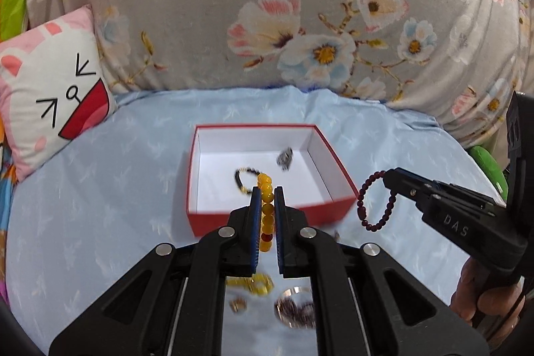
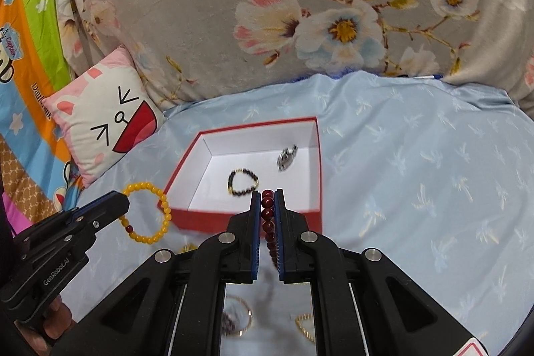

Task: Organize jewelry
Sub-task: 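Carry both bracelets into the red box and open both tools, then withdraw both tools from the box toward the remaining jewelry, then grasp the dark garnet bead strand with the left tool while the right tool grasps the gold chain, then carry the garnet strand and gold chain into the red box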

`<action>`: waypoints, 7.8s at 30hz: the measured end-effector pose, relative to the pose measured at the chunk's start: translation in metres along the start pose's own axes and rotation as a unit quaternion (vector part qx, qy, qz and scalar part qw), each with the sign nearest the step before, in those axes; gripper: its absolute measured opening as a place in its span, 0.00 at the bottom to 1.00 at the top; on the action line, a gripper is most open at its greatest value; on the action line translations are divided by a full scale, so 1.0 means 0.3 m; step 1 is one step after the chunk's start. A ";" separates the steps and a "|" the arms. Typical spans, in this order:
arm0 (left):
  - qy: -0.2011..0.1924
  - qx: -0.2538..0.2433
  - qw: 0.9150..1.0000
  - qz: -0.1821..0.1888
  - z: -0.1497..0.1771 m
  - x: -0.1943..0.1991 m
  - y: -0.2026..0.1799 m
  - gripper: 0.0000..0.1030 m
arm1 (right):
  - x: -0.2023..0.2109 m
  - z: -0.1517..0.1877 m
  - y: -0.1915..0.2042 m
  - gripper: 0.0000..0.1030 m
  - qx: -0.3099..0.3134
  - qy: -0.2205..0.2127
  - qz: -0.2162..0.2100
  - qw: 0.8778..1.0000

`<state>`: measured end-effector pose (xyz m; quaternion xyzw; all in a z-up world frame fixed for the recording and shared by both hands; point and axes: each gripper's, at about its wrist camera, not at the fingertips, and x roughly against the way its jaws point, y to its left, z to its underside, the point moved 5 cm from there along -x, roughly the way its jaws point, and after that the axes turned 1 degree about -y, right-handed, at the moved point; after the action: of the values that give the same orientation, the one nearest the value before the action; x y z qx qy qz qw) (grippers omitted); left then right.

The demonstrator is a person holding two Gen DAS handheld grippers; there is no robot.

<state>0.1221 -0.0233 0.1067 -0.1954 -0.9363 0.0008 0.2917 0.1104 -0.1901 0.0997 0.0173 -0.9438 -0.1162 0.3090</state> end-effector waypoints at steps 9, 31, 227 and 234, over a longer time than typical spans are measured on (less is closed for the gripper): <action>0.020 0.018 1.000 0.003 -0.098 -0.246 0.066 0.07 | -0.230 -0.138 0.036 0.07 -0.005 0.015 -0.017 1.000; 0.081 0.036 0.993 -0.080 0.014 -0.504 0.228 0.30 | -0.497 -0.029 -0.018 0.14 -0.005 0.082 0.017 0.996; 0.051 0.065 0.996 0.026 -0.067 -0.324 0.115 0.03 | -0.311 -0.068 -0.010 0.04 -0.045 0.042 -0.038 0.997; 0.090 0.070 0.993 0.025 0.001 -0.445 0.132 0.03 | -0.460 -0.012 -0.019 0.04 -0.046 0.084 -0.032 0.995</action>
<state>0.2369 -0.0357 0.0291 -0.1976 -0.8985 0.0561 0.3878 0.2240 -0.1820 0.0213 0.0430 -0.9072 -0.1673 0.3837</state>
